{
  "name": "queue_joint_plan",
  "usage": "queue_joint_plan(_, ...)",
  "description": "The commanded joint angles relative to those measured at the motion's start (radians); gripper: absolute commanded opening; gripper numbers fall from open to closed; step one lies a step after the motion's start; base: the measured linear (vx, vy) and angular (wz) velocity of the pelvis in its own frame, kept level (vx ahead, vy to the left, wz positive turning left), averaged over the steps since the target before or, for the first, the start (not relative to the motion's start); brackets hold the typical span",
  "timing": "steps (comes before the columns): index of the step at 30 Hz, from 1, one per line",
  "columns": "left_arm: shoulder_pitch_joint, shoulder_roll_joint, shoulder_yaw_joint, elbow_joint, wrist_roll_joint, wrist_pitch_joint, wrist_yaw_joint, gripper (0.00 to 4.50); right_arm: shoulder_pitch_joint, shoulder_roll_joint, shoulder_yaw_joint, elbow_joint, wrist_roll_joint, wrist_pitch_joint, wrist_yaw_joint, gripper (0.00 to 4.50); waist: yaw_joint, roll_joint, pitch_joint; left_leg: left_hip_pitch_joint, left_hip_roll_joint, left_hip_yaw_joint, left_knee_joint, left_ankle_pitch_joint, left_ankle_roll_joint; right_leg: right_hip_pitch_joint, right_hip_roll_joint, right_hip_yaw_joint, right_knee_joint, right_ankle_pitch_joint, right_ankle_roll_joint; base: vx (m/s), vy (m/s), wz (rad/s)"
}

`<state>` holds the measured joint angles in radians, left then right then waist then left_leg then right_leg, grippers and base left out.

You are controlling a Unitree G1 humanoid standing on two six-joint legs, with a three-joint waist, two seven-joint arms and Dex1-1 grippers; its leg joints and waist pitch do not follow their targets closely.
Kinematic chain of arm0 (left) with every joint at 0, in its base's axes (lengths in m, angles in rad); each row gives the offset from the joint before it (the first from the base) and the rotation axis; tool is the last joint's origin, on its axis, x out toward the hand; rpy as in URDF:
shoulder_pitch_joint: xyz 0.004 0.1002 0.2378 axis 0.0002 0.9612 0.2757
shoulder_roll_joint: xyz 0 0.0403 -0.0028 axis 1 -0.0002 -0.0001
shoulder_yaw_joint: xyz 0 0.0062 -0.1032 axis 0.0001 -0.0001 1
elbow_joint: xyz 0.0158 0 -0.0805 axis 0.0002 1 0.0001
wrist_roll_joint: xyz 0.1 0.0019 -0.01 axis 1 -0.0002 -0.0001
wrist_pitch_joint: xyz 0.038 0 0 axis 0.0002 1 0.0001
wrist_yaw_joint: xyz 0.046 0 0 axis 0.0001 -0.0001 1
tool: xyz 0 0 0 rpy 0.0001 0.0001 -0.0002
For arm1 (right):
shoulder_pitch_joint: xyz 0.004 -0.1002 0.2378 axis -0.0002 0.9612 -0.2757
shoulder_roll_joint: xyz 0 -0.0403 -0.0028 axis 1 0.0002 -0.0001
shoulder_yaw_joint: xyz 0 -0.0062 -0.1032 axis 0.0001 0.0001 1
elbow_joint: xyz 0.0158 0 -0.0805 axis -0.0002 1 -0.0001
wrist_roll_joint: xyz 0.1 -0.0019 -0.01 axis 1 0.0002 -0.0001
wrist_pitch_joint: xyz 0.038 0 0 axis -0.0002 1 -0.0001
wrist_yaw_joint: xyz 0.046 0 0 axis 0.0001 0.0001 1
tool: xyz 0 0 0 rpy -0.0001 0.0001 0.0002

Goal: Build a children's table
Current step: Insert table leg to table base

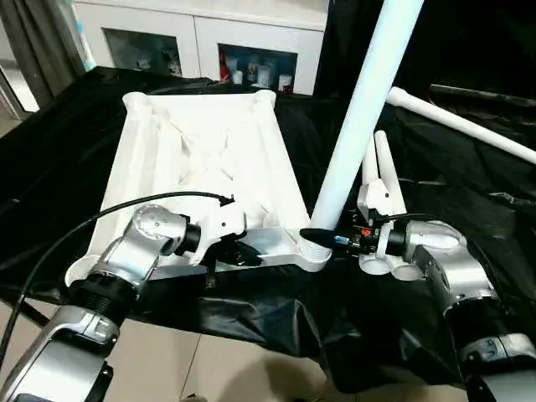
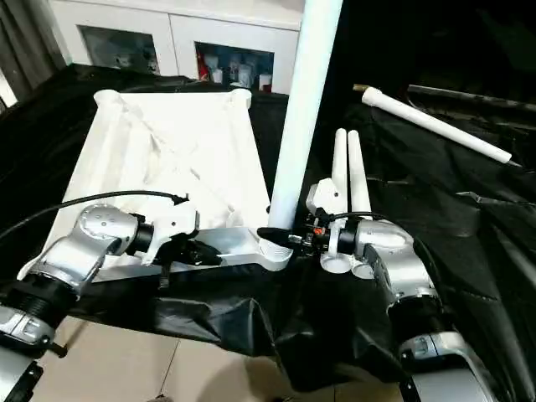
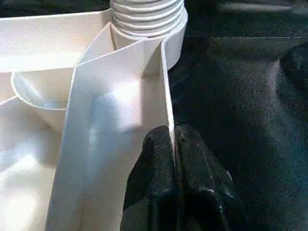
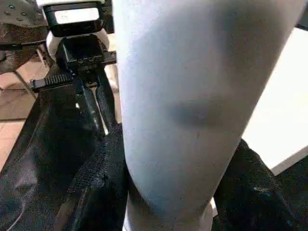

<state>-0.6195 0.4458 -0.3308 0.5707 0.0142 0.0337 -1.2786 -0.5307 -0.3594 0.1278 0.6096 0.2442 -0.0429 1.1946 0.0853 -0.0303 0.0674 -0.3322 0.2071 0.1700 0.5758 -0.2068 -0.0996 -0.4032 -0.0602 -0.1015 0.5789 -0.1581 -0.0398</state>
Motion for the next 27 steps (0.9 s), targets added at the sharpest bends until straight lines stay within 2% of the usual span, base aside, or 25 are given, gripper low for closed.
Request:
queue_joint_plan(1,-0.001,0.018,-0.007,-0.064,-0.026,-0.033,-0.084,0.0,0.045,-0.031,0.042,0.143,-0.096,0.034,-0.024,1.88,-0.001,0.007,-0.04,-0.007,0.033,-0.005,-0.075,-0.199,0.08,0.048,-0.089,0.058,-0.074,-0.373,-0.173,0.0,0.0,0.0)
queue_joint_plan(2,-0.001,0.019,-0.006,-0.066,-0.026,-0.032,-0.083,0.0,0.041,-0.029,0.043,0.151,-0.098,0.029,-0.022,1.88,0.0,0.009,-0.039,-0.006,0.033,-0.006,-0.075,-0.203,0.078,0.047,-0.09,0.058,-0.075,-0.382,-0.173,0.0,0.0,0.0)
queue_joint_plan(4,0.0,0.022,-0.003,-0.068,-0.029,-0.03,-0.077,0.0,0.034,-0.026,0.046,0.162,-0.099,0.021,-0.02,1.88,-0.001,0.004,-0.039,-0.005,0.033,-0.006,-0.077,-0.218,0.071,0.047,-0.091,0.059,-0.079,-0.421,-0.162,0.0,0.0,0.0)
queue_joint_plan(7,0.002,0.023,0.001,-0.071,-0.031,-0.026,-0.07,0.0,0.026,-0.02,0.048,0.175,-0.102,0.011,-0.023,1.88,0.0,0.004,-0.039,-0.004,0.034,-0.008,-0.078,-0.214,0.068,0.047,-0.094,0.06,-0.08,-0.435,-0.155,0.0,0.0,0.0)
queue_joint_plan(11,0.0,0.01,0.02,-0.066,-0.025,0.002,-0.009,0.0,0.002,0.013,0.01,0.222,-0.096,0.009,-0.135,1.88,-0.005,0.005,-0.037,-0.004,0.034,-0.008,-0.08,-0.232,0.061,0.044,-0.093,0.06,-0.083,-0.451,-0.158,0.0,0.0,0.0)
queue_joint_plan(14,-0.009,-0.003,0.038,-0.051,-0.017,0.032,0.05,0.0,-0.021,0.036,-0.018,0.268,-0.105,0.001,-0.262,1.88,-0.014,0.006,-0.035,-0.003,0.031,-0.012,-0.082,-0.256,0.042,0.042,-0.095,0.057,-0.091,-0.523,-0.133,0.0,0.0,0.0)
queue_joint_plan(16,-0.029,-0.042,0.08,-0.038,-0.016,0.102,0.172,0.0,-0.046,0.086,-0.037,0.312,-0.122,0.023,-0.448,1.88,-0.025,0.01,-0.033,-0.002,0.03,-0.015,-0.083,-0.272,0.029,0.039,-0.094,0.056,-0.094,-0.551,-0.122,0.0,0.0,0.0)
queue_joint_plan(18,-0.038,-0.069,0.099,-0.045,-0.007,0.158,0.253,0.0,-0.067,0.123,-0.041,0.349,-0.136,0.045,-0.567,1.88,-0.031,0.007,-0.034,-0.006,0.027,-0.017,-0.083,-0.272,0.022,0.041,-0.094,0.054,-0.094,-0.562,-0.112,0.0,0.0,0.0)
queue_joint_plan(19,-0.041,-0.081,0.104,-0.05,-0.002,0.184,0.287,0.0,-0.08,0.139,-0.044,0.37,-0.142,0.053,-0.617,1.88,-0.033,0.012,-0.031,-0.002,0.026,-0.017,-0.083,-0.281,0.018,0.035,-0.094,0.054,-0.099,-0.578,-0.11,0.0,0.0,0.0)
queue_joint_plan(22,-0.052,-0.133,0.118,-0.066,0.02,0.274,0.407,0.0,-0.121,0.204,-0.05,0.437,-0.148,0.067,-0.76,1.88,-0.038,0.007,-0.03,0.002,0.021,-0.016,-0.08,-0.301,0.029,0.03,-0.094,0.051,-0.109,-0.62,-0.095,0.0,0.0,0.0)
queue_joint_plan(23,-0.052,-0.133,0.118,-0.066,0.02,0.274,0.407,0.0,-0.121,0.204,-0.05,0.437,-0.148,0.067,-0.76,1.88,-0.04,0.008,-0.03,0.0,0.023,-0.016,-0.08,-0.296,0.026,0.031,-0.095,0.053,-0.104,-0.612,-0.098,0.0,0.0,0.0)
queue_joint_plan(24,-0.073,-0.211,0.129,-0.054,0.057,0.37,0.567,0.0,-0.168,0.287,-0.053,0.512,-0.142,0.087,-0.907,1.88,-0.041,0.002,-0.029,0.002,0.025,-0.016,-0.08,-0.293,0.021,0.026,-0.094,0.052,-0.104,-0.612,-0.1,0.0,0.0,0.0)
queue_joint_plan(25,-0.075,-0.223,0.128,-0.052,0.064,0.382,0.587,0.0,-0.175,0.299,-0.056,0.523,-0.14,0.091,-0.929,1.88,-0.041,0.002,-0.029,0.002,0.025,-0.016,-0.08,-0.293,0.021,0.026,-0.094,0.052,-0.104,-0.612,-0.1,0.0,0.0,0.0)
queue_joint_plan(26,-0.079,-0.242,0.125,-0.05,0.074,0.403,0.62,0.0,-0.186,0.319,-0.063,0.542,-0.136,0.096,-0.966,1.88,-0.042,0.008,-0.027,0.009,0.022,-0.016,-0.079,-0.32,0.016,0.02,-0.09,0.049,-0.109,-0.631,-0.085,0.0,0.0,0.0)
queue_joint_plan(27,-0.082,-0.271,0.131,-0.049,0.071,0.428,0.652,0.0,-0.2,0.342,-0.072,0.56,-0.129,0.102,-0.998,1.88,-0.043,0.003,-0.026,0.004,0.02,-0.016,-0.079,-0.332,0.022,0.022,-0.092,0.047,-0.113,-0.647,-0.069,0.0,0.0,0.0)
